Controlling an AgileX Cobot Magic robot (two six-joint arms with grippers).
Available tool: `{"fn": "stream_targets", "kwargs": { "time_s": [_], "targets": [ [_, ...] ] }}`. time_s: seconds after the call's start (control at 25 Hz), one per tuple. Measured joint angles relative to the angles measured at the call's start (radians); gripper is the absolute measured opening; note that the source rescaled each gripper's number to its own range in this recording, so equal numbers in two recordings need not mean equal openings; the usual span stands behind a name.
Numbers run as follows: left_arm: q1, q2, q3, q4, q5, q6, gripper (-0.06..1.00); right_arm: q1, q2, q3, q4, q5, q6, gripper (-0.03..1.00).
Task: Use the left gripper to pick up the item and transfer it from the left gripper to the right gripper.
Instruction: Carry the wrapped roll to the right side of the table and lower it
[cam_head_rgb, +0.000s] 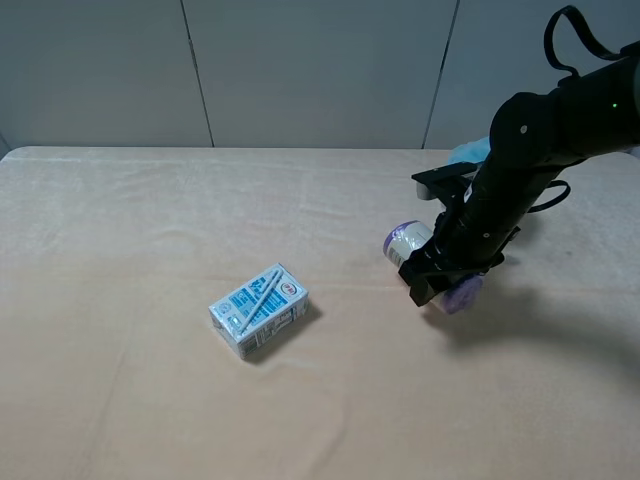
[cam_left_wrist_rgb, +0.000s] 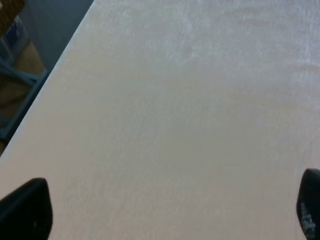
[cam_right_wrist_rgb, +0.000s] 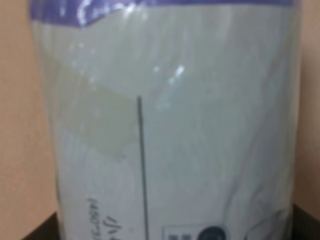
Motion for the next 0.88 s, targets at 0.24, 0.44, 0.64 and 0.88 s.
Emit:
{"fn": "stream_targets", "kwargs": {
  "time_s": [0.24,0.44,0.64,0.88],
  "targets": [
    [0.000,0.000,0.000,0.000,0.000,0.000,0.94,0.000,0.000,0.000,-0.003,0.030,0.046,0.00],
    [0.000,0.000,0.000,0.000,0.000,0.000,0.94,0.000,0.000,0.000,0.006,0.031,0.053,0.00],
    [0.000,0.000,0.000,0.000,0.000,0.000,0.94,0.000,0.000,0.000,0.053,0.034,0.055,0.16],
    [0.000,0.000,0.000,0.000,0.000,0.000,0.94,0.000,0.000,-0.001,0.061,0.033,0.055,0.96]
  ]
}}
